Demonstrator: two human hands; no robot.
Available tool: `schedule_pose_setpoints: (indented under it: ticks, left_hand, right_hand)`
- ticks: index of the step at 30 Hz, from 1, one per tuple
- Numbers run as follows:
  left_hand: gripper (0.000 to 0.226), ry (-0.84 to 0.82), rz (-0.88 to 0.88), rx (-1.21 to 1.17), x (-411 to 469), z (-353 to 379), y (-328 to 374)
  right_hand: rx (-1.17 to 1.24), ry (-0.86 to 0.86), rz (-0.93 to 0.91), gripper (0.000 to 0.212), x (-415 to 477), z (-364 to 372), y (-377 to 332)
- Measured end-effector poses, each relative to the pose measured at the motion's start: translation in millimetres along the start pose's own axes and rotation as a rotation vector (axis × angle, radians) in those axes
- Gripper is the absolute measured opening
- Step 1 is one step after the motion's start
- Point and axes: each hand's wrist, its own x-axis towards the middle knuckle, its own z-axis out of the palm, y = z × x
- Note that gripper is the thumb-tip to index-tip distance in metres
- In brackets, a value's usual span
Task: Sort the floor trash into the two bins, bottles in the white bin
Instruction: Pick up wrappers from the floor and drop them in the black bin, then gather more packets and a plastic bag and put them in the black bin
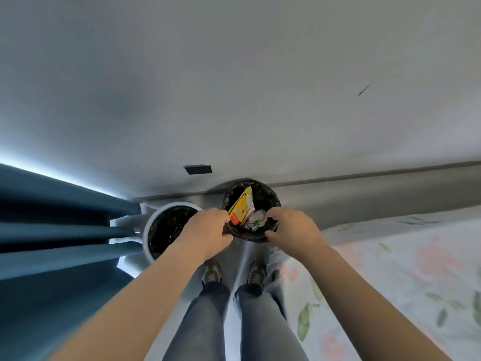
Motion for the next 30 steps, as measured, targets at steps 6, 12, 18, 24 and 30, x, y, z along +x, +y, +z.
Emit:
schedule_pose_setpoints:
  ticks: [6,12,18,24,30]
  left_hand:
    - [0.031,0.151,-0.112,-0.151,-89.8,-49.9,21.4]
    - [0.037,0.423,-0.321,-0.197,-162.1,-79.8,41.7]
    - [0.037,0.522,-0.538,-0.318,-236.8,-71.6,49.2]
    - [0.031,0.746,-0.785,-0.436,-338.0,-47.3,41.1]
    - [0.039,0.939,-1.042,-0.546,-453.2,23.4,37.4]
  right_hand:
    - [0.021,0.124,-0.149,0.039,-63.7,-72.6,-54.7]
    - [-0.022,0.101,-0.427,0.044,-97.7,-120.8,-93.5]
    - [-0.193,0.02,-0.692,0.037,-133.8,-133.8,-138.9]
    - [-0.33,-0.045,-1.005,0.04,-185.2,-106.0,-215.5]
    - [-0.467,-0.132,-1.319,0.039,-274.7,-37.8,-286.6]
